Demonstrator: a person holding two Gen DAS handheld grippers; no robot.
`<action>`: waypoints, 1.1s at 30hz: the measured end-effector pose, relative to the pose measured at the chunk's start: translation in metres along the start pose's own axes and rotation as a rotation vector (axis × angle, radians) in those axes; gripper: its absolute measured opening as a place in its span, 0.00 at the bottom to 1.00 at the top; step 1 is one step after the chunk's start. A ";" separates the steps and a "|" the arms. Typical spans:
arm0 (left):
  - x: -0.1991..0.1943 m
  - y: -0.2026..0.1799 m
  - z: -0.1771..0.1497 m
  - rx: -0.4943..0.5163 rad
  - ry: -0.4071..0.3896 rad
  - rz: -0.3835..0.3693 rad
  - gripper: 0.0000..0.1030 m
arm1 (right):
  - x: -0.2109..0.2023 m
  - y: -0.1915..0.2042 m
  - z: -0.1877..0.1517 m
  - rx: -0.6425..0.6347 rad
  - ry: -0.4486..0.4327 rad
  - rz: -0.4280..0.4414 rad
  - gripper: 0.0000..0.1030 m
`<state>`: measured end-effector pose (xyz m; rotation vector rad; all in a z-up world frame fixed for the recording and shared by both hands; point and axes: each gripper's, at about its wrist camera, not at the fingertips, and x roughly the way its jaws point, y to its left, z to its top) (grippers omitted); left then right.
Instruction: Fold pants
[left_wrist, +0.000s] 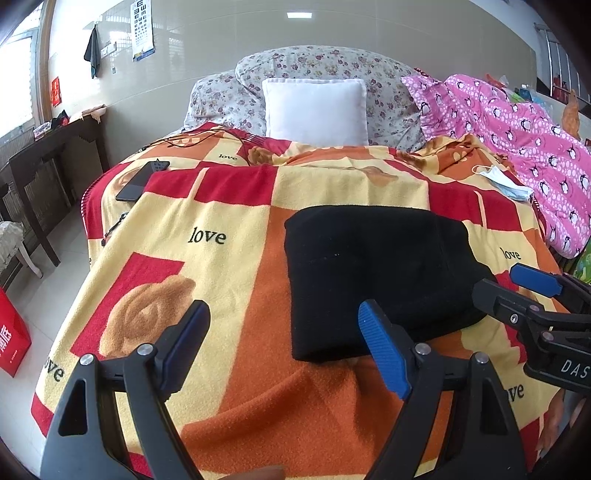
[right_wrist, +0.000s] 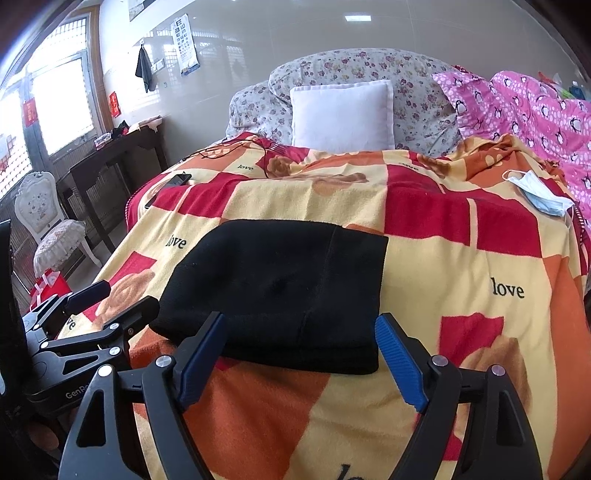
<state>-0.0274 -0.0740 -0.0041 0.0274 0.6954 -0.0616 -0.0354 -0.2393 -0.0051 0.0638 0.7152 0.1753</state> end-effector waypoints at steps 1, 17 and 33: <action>0.000 0.000 0.000 0.003 -0.002 0.000 0.81 | 0.000 0.000 0.000 0.001 0.000 0.001 0.81; 0.000 -0.008 -0.002 0.015 0.001 -0.005 0.81 | 0.003 -0.003 -0.002 0.007 0.011 0.000 0.81; 0.001 -0.011 -0.003 0.020 0.009 -0.008 0.81 | 0.008 -0.005 -0.003 0.010 0.026 0.002 0.81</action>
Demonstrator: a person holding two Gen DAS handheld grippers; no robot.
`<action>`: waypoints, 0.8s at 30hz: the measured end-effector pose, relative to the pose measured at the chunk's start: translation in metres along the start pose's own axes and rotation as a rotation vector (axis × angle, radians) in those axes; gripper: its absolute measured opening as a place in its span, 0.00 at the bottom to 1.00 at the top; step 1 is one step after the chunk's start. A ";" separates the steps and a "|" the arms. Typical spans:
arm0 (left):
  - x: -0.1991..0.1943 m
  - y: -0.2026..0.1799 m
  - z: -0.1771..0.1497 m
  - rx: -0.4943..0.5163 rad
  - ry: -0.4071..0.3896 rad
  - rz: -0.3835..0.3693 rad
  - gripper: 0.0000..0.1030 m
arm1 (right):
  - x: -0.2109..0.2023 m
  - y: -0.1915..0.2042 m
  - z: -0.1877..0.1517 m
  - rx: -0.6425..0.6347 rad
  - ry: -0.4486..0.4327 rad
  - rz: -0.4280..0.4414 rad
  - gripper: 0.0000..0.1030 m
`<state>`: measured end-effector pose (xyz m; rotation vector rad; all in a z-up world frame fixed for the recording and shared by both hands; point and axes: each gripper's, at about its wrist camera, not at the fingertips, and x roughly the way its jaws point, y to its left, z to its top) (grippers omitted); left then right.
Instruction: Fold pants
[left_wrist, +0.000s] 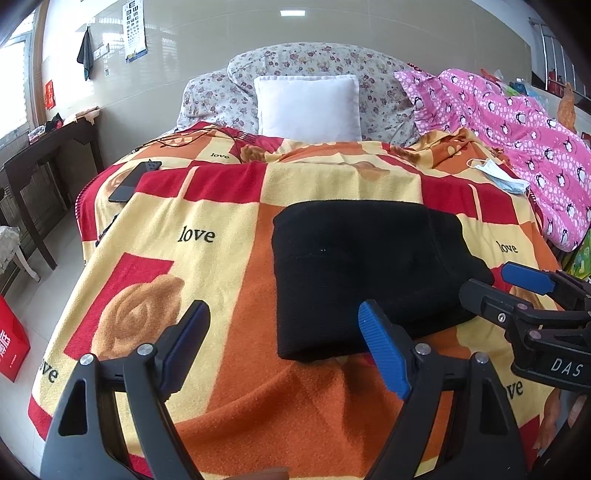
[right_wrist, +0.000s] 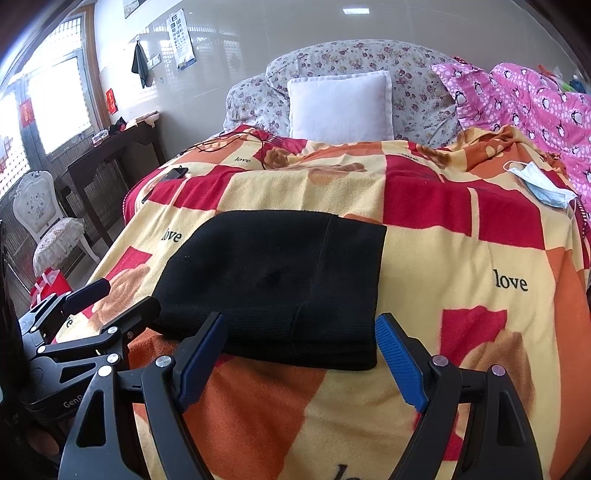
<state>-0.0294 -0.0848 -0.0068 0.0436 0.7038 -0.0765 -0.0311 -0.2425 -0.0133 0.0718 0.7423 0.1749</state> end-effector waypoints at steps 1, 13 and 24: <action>0.001 -0.001 0.000 0.000 0.002 0.000 0.81 | 0.000 0.000 0.000 0.000 0.000 0.000 0.81; 0.003 0.001 -0.001 -0.004 0.012 0.000 0.81 | 0.003 0.001 0.000 0.002 0.014 0.001 0.81; 0.002 0.003 -0.002 -0.006 0.008 -0.004 0.81 | 0.004 0.003 0.000 -0.009 0.023 -0.001 0.81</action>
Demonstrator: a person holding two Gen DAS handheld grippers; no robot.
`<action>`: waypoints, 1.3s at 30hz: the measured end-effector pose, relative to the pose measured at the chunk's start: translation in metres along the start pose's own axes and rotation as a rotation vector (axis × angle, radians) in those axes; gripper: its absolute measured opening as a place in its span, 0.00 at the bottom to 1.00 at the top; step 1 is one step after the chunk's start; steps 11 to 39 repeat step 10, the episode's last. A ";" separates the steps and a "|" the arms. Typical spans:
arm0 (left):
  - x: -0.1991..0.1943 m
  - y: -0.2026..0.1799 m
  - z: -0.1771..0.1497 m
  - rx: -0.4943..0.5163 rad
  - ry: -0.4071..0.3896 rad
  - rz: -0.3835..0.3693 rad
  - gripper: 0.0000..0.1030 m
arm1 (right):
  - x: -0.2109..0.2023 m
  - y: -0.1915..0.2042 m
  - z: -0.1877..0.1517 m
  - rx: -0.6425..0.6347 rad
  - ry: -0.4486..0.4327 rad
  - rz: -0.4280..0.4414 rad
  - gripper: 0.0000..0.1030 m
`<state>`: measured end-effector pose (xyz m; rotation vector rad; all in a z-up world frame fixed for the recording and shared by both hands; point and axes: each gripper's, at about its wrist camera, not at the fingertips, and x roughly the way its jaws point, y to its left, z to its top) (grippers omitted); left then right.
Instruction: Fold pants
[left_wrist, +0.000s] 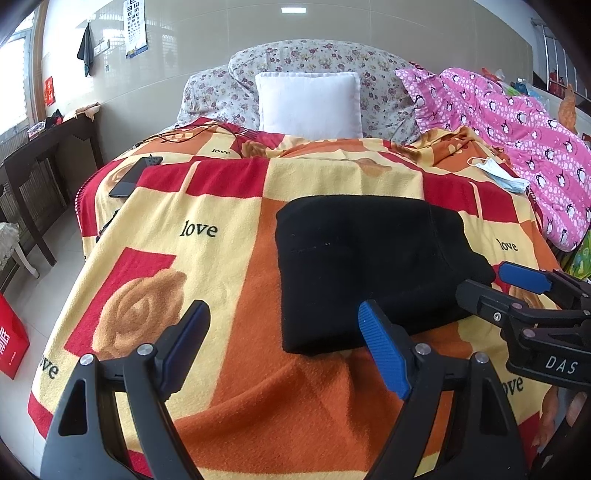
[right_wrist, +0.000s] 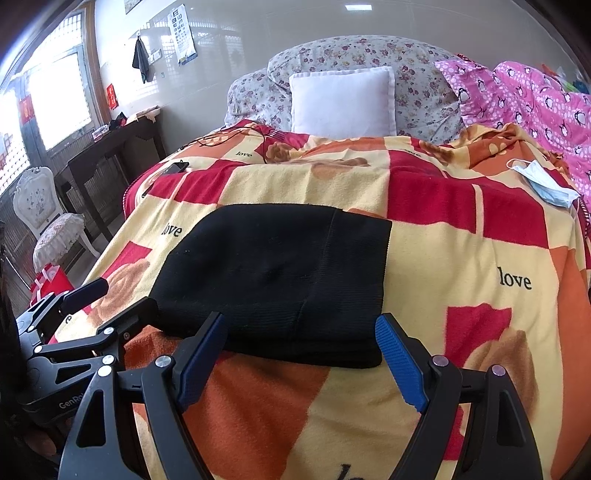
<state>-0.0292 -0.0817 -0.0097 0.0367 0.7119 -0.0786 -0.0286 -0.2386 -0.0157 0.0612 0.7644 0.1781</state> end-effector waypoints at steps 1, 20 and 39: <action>-0.001 0.001 0.000 -0.001 -0.002 -0.001 0.81 | 0.000 0.000 0.000 0.001 0.000 -0.002 0.81; -0.003 0.020 -0.002 -0.011 -0.005 0.000 0.81 | -0.007 -0.045 -0.005 0.062 0.000 -0.089 0.81; -0.003 0.020 -0.002 -0.011 -0.005 0.000 0.81 | -0.007 -0.045 -0.005 0.062 0.000 -0.089 0.81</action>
